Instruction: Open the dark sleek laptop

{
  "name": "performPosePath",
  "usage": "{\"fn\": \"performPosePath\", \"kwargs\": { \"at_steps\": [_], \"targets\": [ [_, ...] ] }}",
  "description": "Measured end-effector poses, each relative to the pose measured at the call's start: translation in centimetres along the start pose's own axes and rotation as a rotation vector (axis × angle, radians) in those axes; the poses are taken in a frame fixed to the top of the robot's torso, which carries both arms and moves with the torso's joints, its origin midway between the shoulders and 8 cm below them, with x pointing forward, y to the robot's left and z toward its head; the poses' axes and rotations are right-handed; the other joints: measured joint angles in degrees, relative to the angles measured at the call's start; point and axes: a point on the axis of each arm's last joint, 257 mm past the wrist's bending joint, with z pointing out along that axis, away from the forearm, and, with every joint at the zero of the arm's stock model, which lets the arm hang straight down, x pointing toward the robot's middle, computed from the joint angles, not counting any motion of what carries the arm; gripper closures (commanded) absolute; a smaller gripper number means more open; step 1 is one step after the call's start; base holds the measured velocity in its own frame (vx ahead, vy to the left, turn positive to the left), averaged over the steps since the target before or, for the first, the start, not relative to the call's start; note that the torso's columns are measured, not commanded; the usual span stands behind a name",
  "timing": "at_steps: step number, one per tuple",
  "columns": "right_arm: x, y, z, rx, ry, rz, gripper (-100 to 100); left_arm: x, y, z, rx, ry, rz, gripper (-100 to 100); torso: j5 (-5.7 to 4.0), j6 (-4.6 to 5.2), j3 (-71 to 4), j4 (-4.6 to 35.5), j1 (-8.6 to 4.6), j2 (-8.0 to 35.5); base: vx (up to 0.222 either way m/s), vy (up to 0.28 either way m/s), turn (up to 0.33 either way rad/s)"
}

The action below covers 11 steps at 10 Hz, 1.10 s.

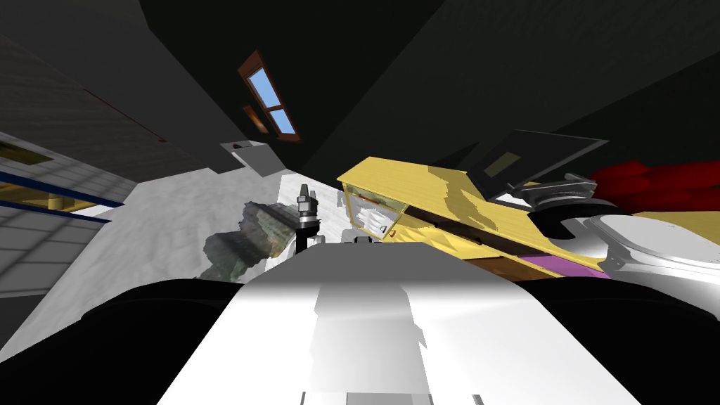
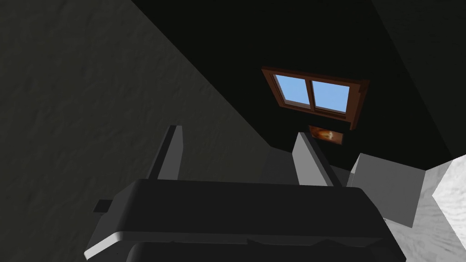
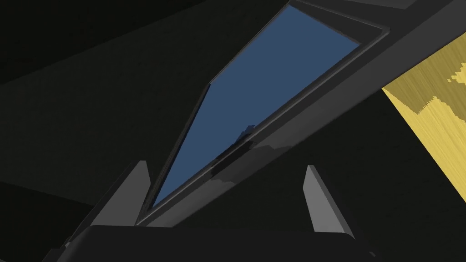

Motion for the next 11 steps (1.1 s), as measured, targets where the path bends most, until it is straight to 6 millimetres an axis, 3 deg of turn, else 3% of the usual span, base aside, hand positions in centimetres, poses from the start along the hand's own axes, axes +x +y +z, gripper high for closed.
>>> {"fn": "performPosePath", "kwargs": {
  "at_steps": [3, 4, 11],
  "targets": [
    [-0.2, -0.9, 0.0, 0.007, 0.006, -0.052, -100, 0.0, 0.0, 0.0, 0.000, 0.000, 0.000, 0, -0.01, -0.05, 0.0, 0.0, -0.08, 0.0, 0.016, -0.012, 0.068],
    [-0.2, -1.0, 0.1, 0.009, 0.007, -0.052, 100, 0.0, 0.0, 0.0, 0.000, 0.000, 0.000, 0, -0.02, 0.03, 0.0, 0.0, -0.03, 0.0, 0.000, 0.000, 0.000],
    [1.0, -1.9, 0.6, 0.021, 0.023, 0.195, 100, 0.0, 0.0, 0.0, 0.000, 0.000, 0.000, 0, -0.03, 0.08, 0.0, 0.0, -0.10, 0.0, -0.029, -0.021, 0.007]
  ]
}}
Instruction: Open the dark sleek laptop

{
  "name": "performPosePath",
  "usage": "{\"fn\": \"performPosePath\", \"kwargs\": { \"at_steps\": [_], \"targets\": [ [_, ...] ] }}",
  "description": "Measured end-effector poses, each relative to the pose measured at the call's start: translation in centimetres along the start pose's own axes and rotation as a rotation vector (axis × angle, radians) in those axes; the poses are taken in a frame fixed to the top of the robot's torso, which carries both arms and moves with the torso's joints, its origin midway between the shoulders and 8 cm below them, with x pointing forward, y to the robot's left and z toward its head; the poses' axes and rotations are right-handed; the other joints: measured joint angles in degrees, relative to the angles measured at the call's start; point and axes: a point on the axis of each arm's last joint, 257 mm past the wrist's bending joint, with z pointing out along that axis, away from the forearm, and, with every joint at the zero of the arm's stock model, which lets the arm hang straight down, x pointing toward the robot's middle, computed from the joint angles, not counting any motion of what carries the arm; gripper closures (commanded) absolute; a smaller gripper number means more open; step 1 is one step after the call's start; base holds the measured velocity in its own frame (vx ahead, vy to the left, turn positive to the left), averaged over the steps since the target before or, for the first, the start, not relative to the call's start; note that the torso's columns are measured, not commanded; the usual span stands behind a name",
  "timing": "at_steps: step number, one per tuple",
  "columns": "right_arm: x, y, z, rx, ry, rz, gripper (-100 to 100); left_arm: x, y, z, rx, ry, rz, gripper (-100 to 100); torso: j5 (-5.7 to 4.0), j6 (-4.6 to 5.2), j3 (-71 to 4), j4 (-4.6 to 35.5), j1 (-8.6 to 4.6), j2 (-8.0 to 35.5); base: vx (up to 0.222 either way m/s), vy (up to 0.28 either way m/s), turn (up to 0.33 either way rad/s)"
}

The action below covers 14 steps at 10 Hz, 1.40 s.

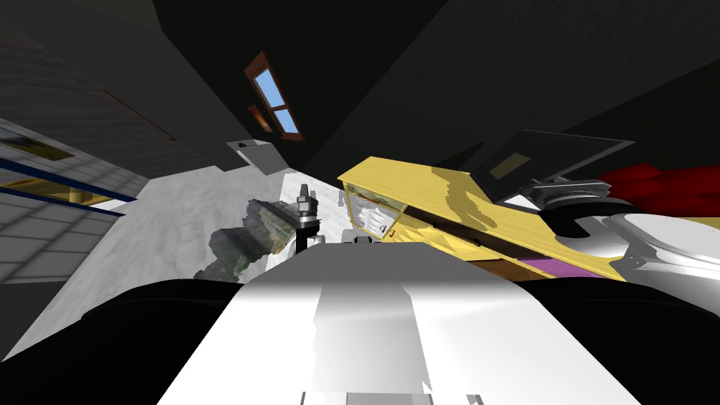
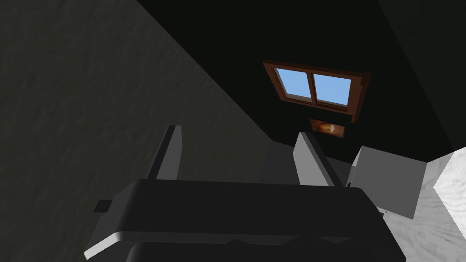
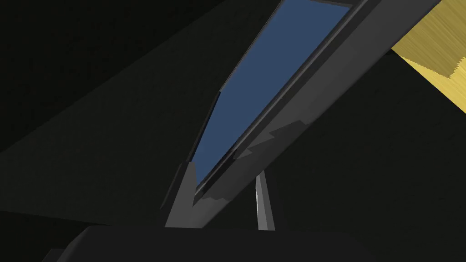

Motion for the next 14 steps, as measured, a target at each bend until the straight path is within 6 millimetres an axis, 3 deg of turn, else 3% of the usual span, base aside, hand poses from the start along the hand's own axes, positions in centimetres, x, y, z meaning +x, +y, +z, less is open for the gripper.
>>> {"fn": "performPosePath", "kwargs": {
  "at_steps": [14],
  "targets": [
    [3.2, -0.9, 0.7, 0.039, 0.024, 0.509, 100, 0.0, 0.0, 0.0, 0.000, 0.000, 0.000, 0, -0.36, 0.10, 0.0, -0.1, -0.45, -0.1, -0.029, -0.023, 0.024]
  ]
}}
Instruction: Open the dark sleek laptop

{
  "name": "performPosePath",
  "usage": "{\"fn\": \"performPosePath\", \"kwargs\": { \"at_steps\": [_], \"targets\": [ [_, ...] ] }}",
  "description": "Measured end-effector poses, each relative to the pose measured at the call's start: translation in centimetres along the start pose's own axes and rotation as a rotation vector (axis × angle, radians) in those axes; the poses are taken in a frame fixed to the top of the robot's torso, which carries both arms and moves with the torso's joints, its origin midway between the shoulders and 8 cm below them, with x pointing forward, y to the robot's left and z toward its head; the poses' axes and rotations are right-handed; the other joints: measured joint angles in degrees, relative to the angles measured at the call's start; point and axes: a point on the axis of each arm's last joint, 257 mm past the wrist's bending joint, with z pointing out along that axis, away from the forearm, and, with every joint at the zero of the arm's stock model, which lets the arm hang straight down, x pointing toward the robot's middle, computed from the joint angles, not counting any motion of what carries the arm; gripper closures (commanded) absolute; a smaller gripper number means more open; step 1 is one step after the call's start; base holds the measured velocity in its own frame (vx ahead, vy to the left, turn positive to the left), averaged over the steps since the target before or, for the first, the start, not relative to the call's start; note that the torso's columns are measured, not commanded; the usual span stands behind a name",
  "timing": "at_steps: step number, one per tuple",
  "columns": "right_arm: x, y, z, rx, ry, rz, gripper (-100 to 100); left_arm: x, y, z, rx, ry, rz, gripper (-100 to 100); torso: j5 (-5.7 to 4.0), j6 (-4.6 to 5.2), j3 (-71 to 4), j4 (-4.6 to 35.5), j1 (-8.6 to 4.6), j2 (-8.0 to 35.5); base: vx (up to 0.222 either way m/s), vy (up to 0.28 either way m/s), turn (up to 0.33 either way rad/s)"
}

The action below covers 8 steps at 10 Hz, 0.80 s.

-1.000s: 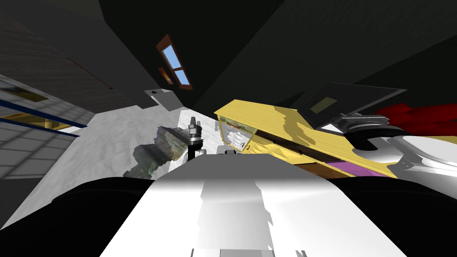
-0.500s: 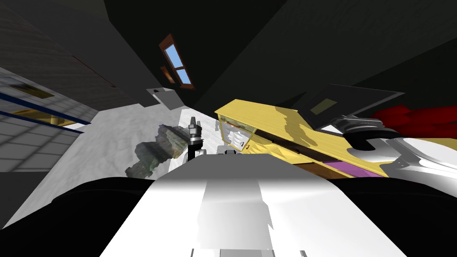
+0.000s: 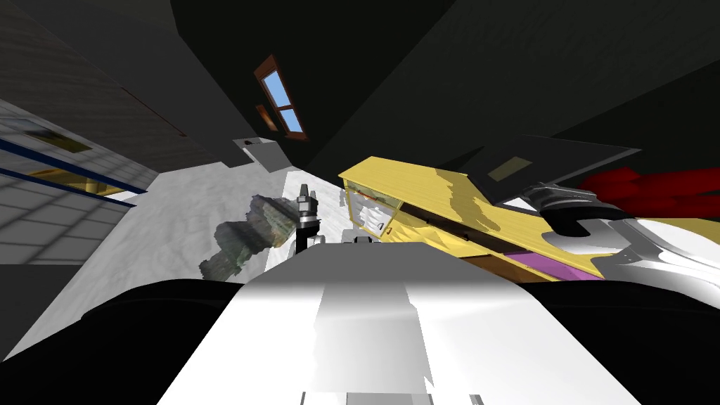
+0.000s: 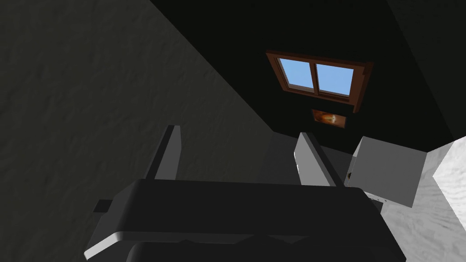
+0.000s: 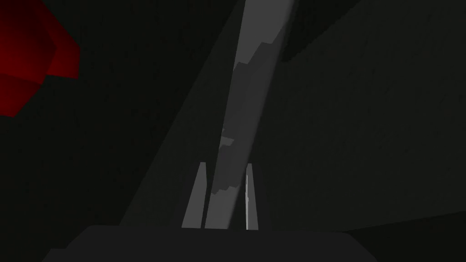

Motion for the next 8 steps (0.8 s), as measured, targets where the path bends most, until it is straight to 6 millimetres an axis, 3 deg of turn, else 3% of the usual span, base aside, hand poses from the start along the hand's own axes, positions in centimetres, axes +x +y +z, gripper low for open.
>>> {"fn": "performPosePath", "kwargs": {
  "at_steps": [8],
  "targets": [
    [3.2, -0.7, 0.3, 0.043, 0.004, 0.380, 100, 0.0, 0.0, 0.0, 0.000, 0.000, 0.000, 0, -0.67, 0.11, 0.1, -0.2, -0.44, 0.0, -0.044, -0.034, 0.033]
  ]
}}
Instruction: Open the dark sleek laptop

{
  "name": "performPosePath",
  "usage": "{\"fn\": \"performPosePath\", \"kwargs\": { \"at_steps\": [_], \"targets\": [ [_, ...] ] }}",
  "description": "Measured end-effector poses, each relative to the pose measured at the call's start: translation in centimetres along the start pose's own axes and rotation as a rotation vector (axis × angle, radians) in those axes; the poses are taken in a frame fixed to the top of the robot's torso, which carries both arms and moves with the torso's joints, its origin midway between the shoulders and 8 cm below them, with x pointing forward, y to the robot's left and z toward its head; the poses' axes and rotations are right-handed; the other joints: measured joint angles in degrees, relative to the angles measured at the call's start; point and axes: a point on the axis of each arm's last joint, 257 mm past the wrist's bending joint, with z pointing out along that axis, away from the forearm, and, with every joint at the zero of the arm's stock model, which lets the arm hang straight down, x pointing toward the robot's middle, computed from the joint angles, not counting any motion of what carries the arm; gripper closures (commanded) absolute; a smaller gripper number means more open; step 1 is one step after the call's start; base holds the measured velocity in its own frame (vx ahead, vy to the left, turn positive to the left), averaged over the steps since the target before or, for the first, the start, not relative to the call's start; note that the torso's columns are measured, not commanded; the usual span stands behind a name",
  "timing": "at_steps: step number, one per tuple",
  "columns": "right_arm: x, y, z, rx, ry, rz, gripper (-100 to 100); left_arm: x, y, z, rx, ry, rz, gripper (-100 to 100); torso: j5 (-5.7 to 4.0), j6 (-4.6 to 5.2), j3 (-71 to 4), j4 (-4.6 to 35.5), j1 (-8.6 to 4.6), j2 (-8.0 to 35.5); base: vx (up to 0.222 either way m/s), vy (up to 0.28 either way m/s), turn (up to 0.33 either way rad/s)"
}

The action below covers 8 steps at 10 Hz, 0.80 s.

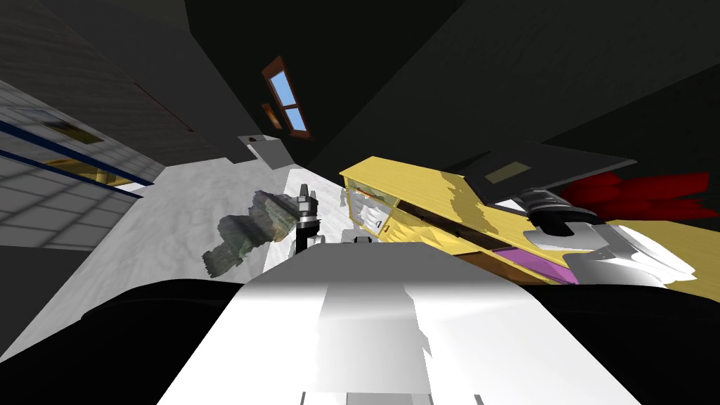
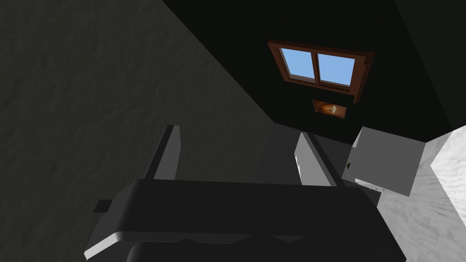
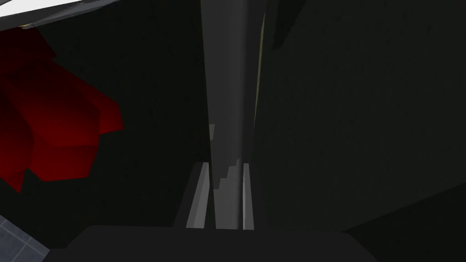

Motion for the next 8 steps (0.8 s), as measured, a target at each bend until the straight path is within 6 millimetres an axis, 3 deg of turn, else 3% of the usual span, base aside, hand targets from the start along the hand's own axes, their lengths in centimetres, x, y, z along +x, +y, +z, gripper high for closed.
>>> {"fn": "performPosePath", "kwargs": {
  "at_steps": [2, 8],
  "targets": [
    [-0.2, 0.4, 0.1, -0.004, -0.013, 0.049, 100, 0.0, 0.0, 0.0, 0.000, 0.000, 0.000, 0, 0.27, -0.23, -0.1, 0.0, 0.28, -0.1, -0.036, -0.036, 0.026],
    [2.8, -0.4, 0.4, 0.027, -0.002, 0.272, 100, 0.0, 0.0, 0.0, 0.000, 0.000, 0.000, 0, 0.04, -0.26, -0.2, -0.1, 0.22, -0.2, -0.035, -0.028, 0.015]
  ]
}}
